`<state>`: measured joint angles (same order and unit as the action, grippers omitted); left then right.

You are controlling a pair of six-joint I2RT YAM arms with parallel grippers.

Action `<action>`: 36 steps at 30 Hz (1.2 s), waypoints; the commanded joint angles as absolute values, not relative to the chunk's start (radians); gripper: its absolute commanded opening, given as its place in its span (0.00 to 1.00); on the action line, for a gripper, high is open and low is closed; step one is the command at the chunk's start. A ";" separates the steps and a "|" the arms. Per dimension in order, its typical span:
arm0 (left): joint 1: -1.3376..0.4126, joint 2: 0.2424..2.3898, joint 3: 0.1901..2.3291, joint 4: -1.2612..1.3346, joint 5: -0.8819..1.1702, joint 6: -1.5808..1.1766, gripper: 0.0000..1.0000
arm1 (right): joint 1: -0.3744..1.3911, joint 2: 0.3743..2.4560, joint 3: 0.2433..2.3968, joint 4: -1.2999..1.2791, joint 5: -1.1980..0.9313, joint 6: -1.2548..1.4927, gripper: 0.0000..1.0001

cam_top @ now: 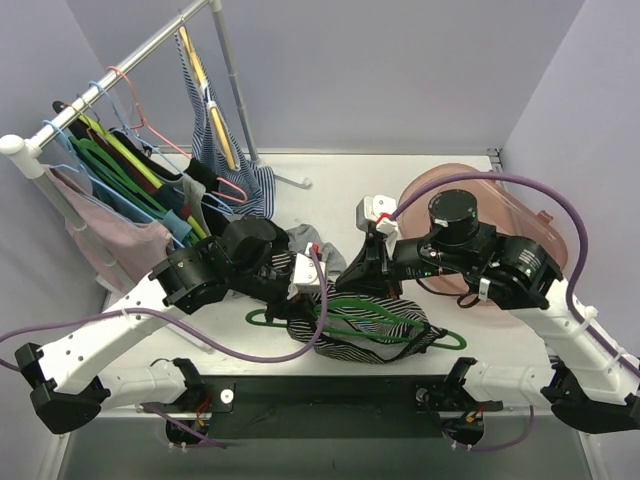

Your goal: Place the tank top on the hanger

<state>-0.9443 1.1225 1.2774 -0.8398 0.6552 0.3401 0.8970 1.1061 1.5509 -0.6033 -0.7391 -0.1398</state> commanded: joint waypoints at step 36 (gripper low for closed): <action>-0.927 1.169 1.704 -0.683 -0.331 -0.420 0.00 | 0.965 0.732 1.384 -0.571 0.377 0.248 1.00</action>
